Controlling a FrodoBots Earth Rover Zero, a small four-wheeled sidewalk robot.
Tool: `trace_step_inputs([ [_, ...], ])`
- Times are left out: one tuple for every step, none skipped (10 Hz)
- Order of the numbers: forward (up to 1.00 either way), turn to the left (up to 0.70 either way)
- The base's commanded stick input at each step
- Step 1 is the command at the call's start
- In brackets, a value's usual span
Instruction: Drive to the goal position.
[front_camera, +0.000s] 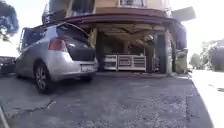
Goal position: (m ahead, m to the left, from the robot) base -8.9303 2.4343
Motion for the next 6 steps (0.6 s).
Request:
trace_step_inputs([
  [0.82,-0.01],
  [0.82,-0.01],
  [0.79,-0.15],
  [0.32,-0.66],
  [0.00,-1.00],
  [0.00,-1.00],
])
